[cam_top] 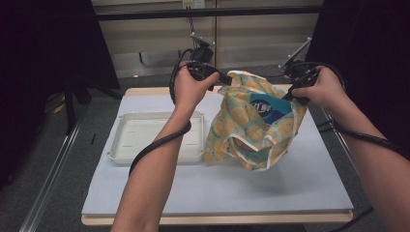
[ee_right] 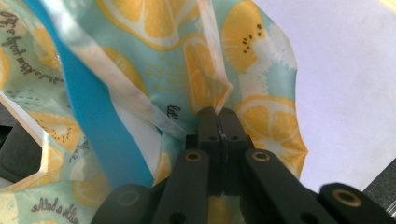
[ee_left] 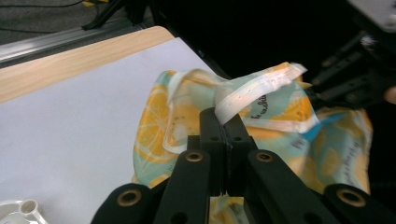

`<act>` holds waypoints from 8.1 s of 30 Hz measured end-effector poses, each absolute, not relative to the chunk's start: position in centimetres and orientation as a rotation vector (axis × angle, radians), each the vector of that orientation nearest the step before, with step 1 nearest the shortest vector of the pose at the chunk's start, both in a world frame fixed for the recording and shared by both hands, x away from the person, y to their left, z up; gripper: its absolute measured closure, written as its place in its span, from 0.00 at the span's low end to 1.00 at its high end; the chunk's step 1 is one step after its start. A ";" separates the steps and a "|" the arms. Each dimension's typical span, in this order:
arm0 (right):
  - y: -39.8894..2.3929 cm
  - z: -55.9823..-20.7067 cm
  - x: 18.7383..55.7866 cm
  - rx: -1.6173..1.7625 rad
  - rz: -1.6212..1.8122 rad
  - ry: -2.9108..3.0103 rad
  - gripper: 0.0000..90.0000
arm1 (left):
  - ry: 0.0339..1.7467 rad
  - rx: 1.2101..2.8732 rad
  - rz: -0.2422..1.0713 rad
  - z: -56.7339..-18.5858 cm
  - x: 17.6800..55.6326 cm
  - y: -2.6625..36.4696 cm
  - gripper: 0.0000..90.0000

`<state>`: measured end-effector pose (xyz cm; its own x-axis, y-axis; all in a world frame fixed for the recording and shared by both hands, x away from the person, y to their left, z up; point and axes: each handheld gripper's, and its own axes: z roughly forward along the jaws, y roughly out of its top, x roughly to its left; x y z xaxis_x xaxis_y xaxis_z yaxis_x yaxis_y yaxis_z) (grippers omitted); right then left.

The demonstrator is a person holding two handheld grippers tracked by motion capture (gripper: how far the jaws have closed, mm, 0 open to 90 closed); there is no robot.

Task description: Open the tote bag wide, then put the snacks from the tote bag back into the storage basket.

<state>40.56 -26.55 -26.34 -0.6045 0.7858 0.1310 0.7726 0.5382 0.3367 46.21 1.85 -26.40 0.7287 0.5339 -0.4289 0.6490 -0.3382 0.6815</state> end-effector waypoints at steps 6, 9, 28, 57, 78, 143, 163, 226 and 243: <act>-26.9 -26.6 40.4 1.412 0.567 2.725 1.00 | 0.889 2.061 -0.198 -27.7 46.1 0.9 0.97; -27.1 -26.6 40.4 1.393 0.582 2.725 0.99 | 0.903 2.092 -0.203 -28.2 46.1 0.8 0.98; -27.0 -25.8 39.8 1.395 0.545 2.665 0.88 | 0.901 2.053 -0.167 -26.2 43.8 4.5 0.58; -29.1 -23.4 37.6 1.428 0.530 2.569 0.54 | 0.731 2.163 -0.141 -27.0 41.6 3.3 0.58; -29.7 -24.3 37.9 1.459 0.534 2.595 0.95 | 0.768 2.157 -0.167 -27.7 42.0 4.6 1.00; -30.6 -27.3 38.3 1.492 0.500 2.620 0.98 | 0.749 2.259 -0.166 -29.6 42.1 6.5 0.90; -31.0 -26.1 37.0 1.451 0.472 2.603 0.56 | 0.738 2.207 -0.074 -29.0 42.6 5.1 0.79; -31.7 -30.3 37.5 1.505 0.499 2.663 1.00 | 0.766 2.242 -0.198 -33.3 42.7 4.8 1.00; -32.4 -31.9 37.6 1.529 0.513 2.636 1.00 | 0.793 2.266 -0.210 -35.9 42.5 5.5 1.00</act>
<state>37.58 -32.40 -31.86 -0.5093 0.8522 0.1198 0.8350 0.4557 0.3085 42.50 5.51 -35.95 0.7978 0.4816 -0.3629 0.5981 -0.5555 0.5777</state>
